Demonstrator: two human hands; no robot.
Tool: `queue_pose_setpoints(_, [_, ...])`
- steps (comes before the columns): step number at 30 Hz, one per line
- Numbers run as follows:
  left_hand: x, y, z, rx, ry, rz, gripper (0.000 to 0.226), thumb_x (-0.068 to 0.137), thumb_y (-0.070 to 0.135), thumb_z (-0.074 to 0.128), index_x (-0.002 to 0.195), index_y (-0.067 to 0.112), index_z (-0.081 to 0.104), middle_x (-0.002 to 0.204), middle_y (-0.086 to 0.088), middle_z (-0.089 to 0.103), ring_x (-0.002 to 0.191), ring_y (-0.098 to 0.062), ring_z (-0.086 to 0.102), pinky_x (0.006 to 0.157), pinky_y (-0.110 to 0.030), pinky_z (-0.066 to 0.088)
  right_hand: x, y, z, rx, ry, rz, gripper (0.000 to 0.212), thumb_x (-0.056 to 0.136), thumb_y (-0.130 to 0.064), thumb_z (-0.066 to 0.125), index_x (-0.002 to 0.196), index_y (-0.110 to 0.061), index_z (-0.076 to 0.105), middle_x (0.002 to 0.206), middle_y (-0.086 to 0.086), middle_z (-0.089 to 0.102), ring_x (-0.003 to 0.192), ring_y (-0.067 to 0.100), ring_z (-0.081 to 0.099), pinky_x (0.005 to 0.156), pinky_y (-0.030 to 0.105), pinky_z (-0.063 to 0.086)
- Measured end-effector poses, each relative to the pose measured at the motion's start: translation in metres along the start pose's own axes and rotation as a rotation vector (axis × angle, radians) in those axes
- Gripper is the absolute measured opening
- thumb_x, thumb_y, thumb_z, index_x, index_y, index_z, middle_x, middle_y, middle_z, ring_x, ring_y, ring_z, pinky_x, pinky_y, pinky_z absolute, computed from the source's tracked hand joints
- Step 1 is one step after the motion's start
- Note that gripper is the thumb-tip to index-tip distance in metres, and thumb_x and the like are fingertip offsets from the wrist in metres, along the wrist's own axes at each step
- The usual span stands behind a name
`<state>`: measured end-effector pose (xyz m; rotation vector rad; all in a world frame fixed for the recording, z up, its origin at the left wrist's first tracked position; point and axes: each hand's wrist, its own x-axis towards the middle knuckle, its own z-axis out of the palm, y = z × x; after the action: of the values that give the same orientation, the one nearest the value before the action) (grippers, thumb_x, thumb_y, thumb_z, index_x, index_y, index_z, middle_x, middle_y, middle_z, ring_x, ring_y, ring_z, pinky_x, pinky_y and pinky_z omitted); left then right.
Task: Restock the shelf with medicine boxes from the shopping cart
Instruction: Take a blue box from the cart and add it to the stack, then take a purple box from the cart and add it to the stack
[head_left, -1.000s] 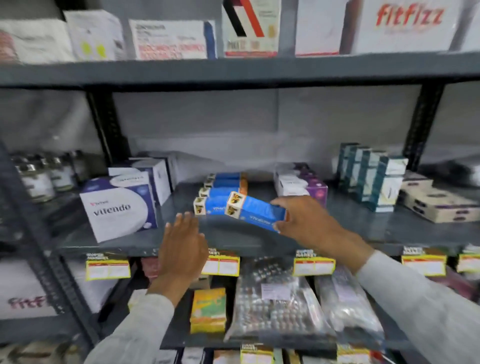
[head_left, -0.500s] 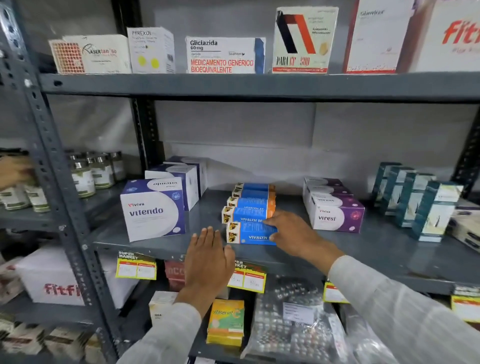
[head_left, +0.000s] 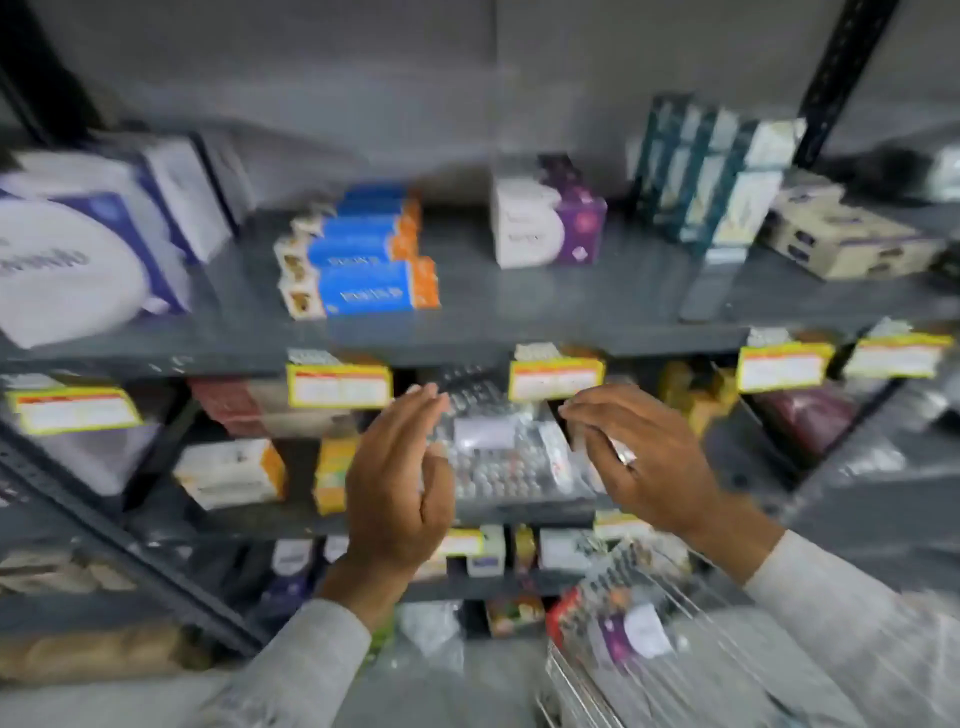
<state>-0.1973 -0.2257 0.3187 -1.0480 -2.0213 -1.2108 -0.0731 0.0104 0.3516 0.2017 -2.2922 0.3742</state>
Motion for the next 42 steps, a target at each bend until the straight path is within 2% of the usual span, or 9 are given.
queue_pose_setpoints(5, [-0.106,0.047,0.101,-0.043,-0.461,-0.017,0.042,0.09,0.009,0.063,0.132,0.003,0.065,0.138,-0.013,0.065,0.131,-0.024,0.058,0.118,-0.029,0.036,-0.145,0.063,-0.017,0.013,-0.273,0.403,0.029,0.087,-0.001,0.064,0.111,-0.009,0.077,0.113,0.011,0.076,0.103,0.03,0.073,0.092,0.038,0.057])
queue_pose_setpoints(7, [-0.148,0.06,0.136,-0.02,-0.663,-0.05,0.043,0.09,0.011,0.065,0.133,0.002,0.064,0.139,-0.015,0.064,0.131,-0.028,0.06,0.117,-0.036,0.04,-0.206,0.085,-0.022,0.011,-0.348,0.581,0.033,0.085,-0.003,0.062,0.111,-0.017,0.077,0.113,0.009,0.076,0.101,0.026,0.072,0.089,0.033,0.056])
queue_pose_setpoints(10, [-0.2,0.074,0.184,0.002,-0.927,-0.083,0.048,0.096,0.024,0.05,0.137,0.002,0.061,0.143,-0.017,0.061,0.135,-0.033,0.057,0.117,-0.048,0.041,-0.289,0.112,-0.021,-0.03,-0.474,0.851,0.03,0.085,-0.007,0.064,0.107,-0.022,0.077,0.106,0.004,0.078,0.094,0.021,0.072,0.086,0.028,0.055])
queue_pose_setpoints(17, [-0.274,0.073,0.256,0.129,-1.282,-0.108,0.062,0.101,0.039,0.03,0.153,0.008,0.041,0.161,-0.013,0.04,0.152,-0.025,0.033,0.127,-0.038,0.02,-0.427,0.152,-0.008,-0.02,-0.905,1.243,0.041,0.086,-0.013,0.068,0.126,-0.021,0.07,0.121,0.003,0.074,0.103,0.022,0.07,0.092,0.028,0.051])
queue_pose_setpoints(20, [-0.286,0.068,0.263,0.187,-1.316,-0.112,0.064,0.099,0.038,0.029,0.156,0.011,0.036,0.162,-0.012,0.04,0.152,-0.024,0.032,0.126,-0.038,0.024,-0.445,0.157,0.017,0.032,-0.945,1.227,0.05,0.088,-0.015,0.068,0.137,-0.023,0.061,0.136,0.005,0.066,0.11,0.023,0.068,0.097,0.029,0.047])
queue_pose_setpoints(27, [-0.29,0.061,0.27,0.165,-1.269,-0.1,0.066,0.091,0.04,0.041,0.147,0.008,0.051,0.148,-0.014,0.057,0.141,-0.025,0.051,0.111,-0.039,0.047,-0.442,0.194,0.117,-0.048,-0.988,0.814,0.088,0.076,-0.009,0.075,0.154,-0.015,0.033,0.156,0.008,0.044,0.141,0.033,0.045,0.107,0.048,0.05])
queue_pose_setpoints(30, [-0.294,0.055,0.271,0.17,-1.273,-0.098,0.064,0.094,0.046,0.042,0.148,0.012,0.051,0.149,-0.009,0.057,0.141,-0.022,0.05,0.107,-0.039,0.049,-0.443,0.213,0.156,-0.051,-1.016,0.686,0.101,0.072,-0.005,0.081,0.158,-0.014,0.027,0.16,0.011,0.037,0.145,0.034,0.038,0.113,0.047,0.042])
queue_pose_setpoints(35, [-0.301,0.051,0.272,0.175,-1.23,-0.092,0.063,0.096,0.047,0.041,0.148,0.013,0.05,0.148,-0.007,0.058,0.142,-0.02,0.05,0.106,-0.038,0.05,-0.448,0.214,0.177,-0.034,-1.022,0.689,0.089,0.07,-0.002,0.078,0.149,-0.016,0.04,0.146,0.008,0.052,0.134,0.033,0.049,0.1,0.049,0.05])
queue_pose_setpoints(42, [-0.299,0.059,0.269,0.162,-1.234,-0.137,0.068,0.1,0.052,0.034,0.157,0.015,0.034,0.16,-0.006,0.043,0.152,-0.02,0.032,0.119,-0.035,0.034,-0.42,0.177,0.105,-0.057,-0.967,0.807,0.078,0.07,-0.025,0.078,0.14,-0.018,0.044,0.132,0.008,0.058,0.115,0.031,0.058,0.09,0.04,0.056])
